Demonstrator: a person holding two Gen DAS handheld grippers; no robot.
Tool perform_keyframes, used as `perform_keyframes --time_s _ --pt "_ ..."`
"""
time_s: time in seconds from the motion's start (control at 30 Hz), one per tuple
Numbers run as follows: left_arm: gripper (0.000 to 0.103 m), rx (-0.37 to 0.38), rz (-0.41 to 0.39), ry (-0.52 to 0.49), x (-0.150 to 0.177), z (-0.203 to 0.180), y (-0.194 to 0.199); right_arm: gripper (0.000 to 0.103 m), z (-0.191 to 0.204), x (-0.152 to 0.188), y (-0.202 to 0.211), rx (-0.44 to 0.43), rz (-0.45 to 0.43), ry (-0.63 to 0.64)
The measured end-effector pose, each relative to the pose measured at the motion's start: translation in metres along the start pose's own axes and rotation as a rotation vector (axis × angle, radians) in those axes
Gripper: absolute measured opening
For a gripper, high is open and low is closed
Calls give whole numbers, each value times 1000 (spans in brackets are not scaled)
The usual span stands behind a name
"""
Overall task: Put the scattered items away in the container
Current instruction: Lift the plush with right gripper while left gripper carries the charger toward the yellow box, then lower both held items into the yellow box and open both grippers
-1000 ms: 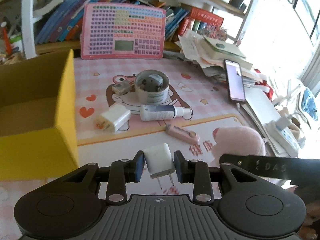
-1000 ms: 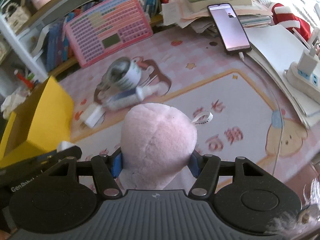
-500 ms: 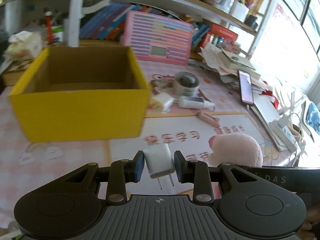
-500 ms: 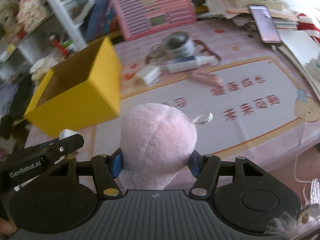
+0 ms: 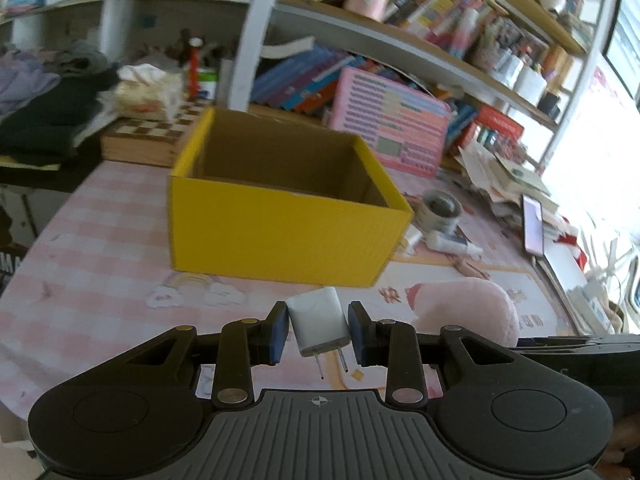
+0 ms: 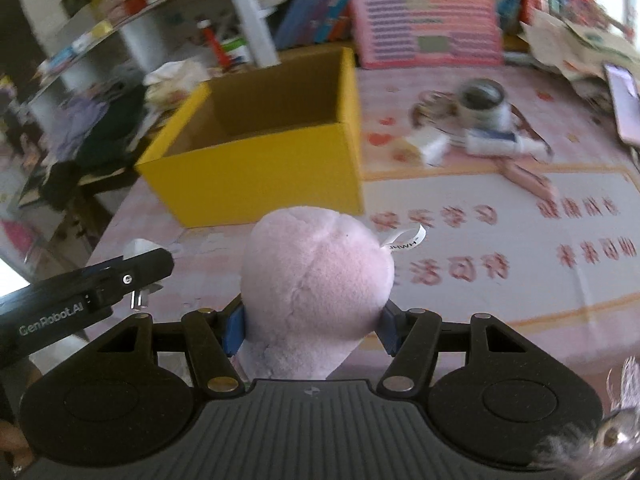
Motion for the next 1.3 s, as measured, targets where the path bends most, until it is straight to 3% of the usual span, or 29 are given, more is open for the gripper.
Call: perform_keyframes --time_s 0.3,0.53,0.77,0.93,1.17,1.3 --pt "31 -58 -67 62 -6 33 21 60 46 -10 -15 -69 15 144" --pt "31 -52 -79 68 -12 37 21 60 64 -14 -17 -103 6 222" --pt "31 -52 -149 16 -33 25 25 60 72 -26 3 -115 -139 331" --pt "31 -54 -199 -69 -64 15 15 61 76 -55 7 -133 -229 405" --pt "31 -63 -224 -105 -102 11 -18 61 66 -109 -16 -108 -259 420" --pt "31 -75 -194 -129 -124 13 -51 61 62 -139 -43 -83 -239 456"
Point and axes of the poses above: each gripper's, at about its wrist camera, not at the fingertips, and y roughly against the way its jaws point, z to its left, x to its underside, the point moved 2 cm from there along -y, roughly the way its jaws point, and after that the axes turned 2 degrees about -y, right-handed, at the moved point
